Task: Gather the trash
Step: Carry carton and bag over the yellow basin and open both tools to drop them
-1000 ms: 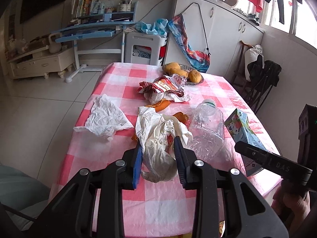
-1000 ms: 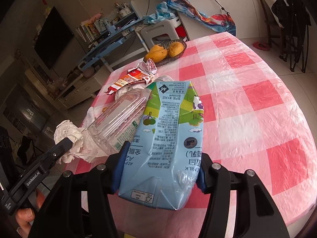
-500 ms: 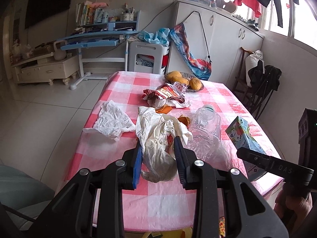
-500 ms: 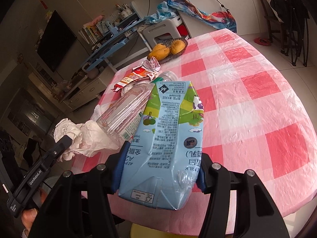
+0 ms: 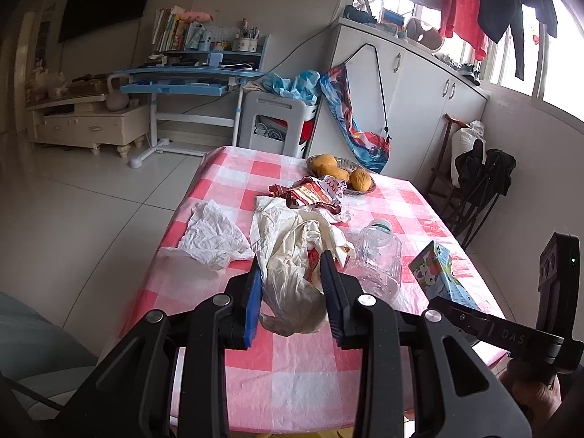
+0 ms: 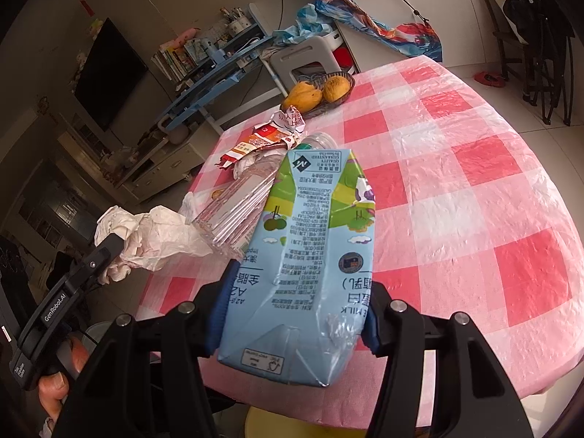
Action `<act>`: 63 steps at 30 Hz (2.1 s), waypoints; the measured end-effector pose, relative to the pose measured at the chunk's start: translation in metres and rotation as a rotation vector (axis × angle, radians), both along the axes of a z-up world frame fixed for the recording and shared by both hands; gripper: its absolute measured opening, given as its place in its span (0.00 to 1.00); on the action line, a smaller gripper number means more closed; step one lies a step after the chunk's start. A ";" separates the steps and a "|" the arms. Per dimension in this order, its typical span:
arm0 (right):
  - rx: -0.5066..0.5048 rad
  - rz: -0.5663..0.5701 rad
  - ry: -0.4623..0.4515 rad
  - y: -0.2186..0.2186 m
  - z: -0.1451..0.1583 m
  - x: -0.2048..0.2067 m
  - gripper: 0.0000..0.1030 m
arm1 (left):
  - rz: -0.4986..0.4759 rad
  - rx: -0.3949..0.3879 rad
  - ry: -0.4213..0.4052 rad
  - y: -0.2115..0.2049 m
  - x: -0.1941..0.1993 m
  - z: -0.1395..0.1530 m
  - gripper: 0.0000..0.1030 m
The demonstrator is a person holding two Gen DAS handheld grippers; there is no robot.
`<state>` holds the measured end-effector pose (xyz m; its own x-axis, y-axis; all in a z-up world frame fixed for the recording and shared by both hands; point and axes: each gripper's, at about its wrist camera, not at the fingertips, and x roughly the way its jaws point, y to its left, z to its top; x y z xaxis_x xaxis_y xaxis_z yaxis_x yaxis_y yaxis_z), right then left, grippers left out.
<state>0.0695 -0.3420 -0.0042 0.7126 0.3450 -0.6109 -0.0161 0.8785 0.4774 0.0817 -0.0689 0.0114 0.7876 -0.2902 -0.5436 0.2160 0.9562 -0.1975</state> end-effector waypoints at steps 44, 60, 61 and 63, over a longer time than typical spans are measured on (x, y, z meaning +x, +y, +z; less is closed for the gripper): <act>-0.244 0.297 0.134 0.104 -0.043 -0.091 0.67 | -0.002 -0.045 -0.036 0.029 -0.086 0.008 0.29; -0.049 -0.063 -0.042 0.030 -0.006 -0.108 0.80 | -0.302 0.225 0.200 -0.038 -0.124 -0.045 0.35; -0.043 -0.078 -0.039 0.027 -0.008 -0.108 0.80 | -0.319 0.259 0.192 -0.044 -0.128 -0.048 0.38; -0.034 -0.101 -0.027 0.021 -0.010 -0.108 0.80 | -0.334 0.306 0.167 -0.051 -0.132 -0.047 0.48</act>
